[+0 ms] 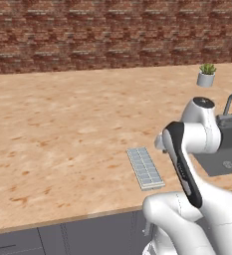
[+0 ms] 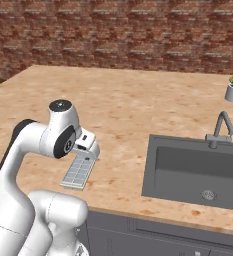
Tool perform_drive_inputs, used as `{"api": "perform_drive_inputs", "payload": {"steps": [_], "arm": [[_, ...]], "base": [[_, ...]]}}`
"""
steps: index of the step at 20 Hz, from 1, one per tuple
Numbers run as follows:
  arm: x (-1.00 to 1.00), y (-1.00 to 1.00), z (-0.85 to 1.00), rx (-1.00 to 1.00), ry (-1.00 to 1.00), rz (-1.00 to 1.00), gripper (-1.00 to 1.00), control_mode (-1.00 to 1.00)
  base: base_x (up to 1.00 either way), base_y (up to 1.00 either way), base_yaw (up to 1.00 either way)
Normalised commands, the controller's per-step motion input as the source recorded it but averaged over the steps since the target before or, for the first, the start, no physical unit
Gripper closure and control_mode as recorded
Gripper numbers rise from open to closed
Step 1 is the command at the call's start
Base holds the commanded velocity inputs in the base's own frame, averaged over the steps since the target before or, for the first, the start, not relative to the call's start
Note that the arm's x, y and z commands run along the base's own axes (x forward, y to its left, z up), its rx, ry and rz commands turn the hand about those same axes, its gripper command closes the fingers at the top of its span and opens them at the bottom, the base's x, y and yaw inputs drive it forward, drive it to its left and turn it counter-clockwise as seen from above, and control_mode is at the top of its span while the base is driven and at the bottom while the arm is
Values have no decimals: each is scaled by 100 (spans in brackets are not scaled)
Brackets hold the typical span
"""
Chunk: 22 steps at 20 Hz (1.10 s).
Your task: The ice cube tray has been filled with water. Take the tray and place it in the freezer to make ice. Close the freezer door after placing the tray.
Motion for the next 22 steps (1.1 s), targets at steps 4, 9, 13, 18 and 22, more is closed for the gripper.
{"api": "perform_drive_inputs", "payload": {"steps": [4,9,13,18,22], "arm": [[20,0,-23,1,0,-2,-100,-100],[8,0,-28,3,0,-4,-100,-100],[0,0,-31,15,0,-2,-100,-100],[0,0,-29,19,0,0,-100,-100],[0,0,-33,18,0,0,-100,-100]], "base": [[0,0,0],[0,0,0],[0,0,0],[0,0,0],[0,0,0]]}}
